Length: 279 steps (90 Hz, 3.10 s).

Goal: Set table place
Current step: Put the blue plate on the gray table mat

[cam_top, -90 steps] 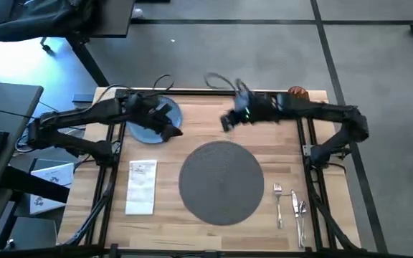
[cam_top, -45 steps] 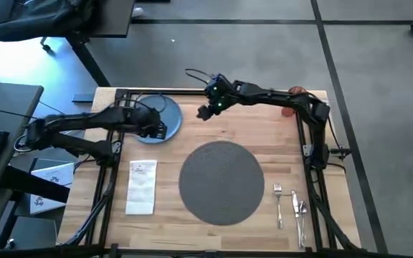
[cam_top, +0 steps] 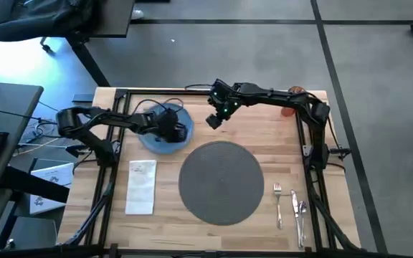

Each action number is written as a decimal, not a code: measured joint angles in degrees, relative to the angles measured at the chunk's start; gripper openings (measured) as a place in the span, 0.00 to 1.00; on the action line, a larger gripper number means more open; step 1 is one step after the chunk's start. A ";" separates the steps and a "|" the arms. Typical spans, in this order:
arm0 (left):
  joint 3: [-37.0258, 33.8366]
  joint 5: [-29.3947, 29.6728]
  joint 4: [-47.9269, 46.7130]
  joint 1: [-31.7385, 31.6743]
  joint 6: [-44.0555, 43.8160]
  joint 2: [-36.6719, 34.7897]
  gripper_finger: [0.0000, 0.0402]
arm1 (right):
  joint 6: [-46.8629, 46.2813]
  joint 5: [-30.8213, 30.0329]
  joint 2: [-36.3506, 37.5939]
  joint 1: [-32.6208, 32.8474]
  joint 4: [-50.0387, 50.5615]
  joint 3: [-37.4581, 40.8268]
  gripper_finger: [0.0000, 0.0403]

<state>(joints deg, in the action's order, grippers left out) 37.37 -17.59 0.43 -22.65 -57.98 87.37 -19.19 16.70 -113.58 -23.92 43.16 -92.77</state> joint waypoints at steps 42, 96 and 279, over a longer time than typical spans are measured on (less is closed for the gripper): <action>10.27 4.41 -40.41 8.33 -3.34 -17.34 0.00 | -6.37 2.78 -7.20 0.55 -3.26 -0.04 0.49; -1.00 17.85 -35.15 12.50 6.25 -4.57 0.00 | -13.43 7.44 -13.57 4.10 -12.57 -0.05 0.49; 18.60 35.83 -46.84 23.58 5.60 -23.06 0.00 | 3.95 39.01 7.08 8.81 -8.46 38.26 0.00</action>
<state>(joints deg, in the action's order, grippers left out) 55.96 18.24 -46.41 0.93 -52.38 64.31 -15.24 55.71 -106.50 -15.11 34.70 -54.51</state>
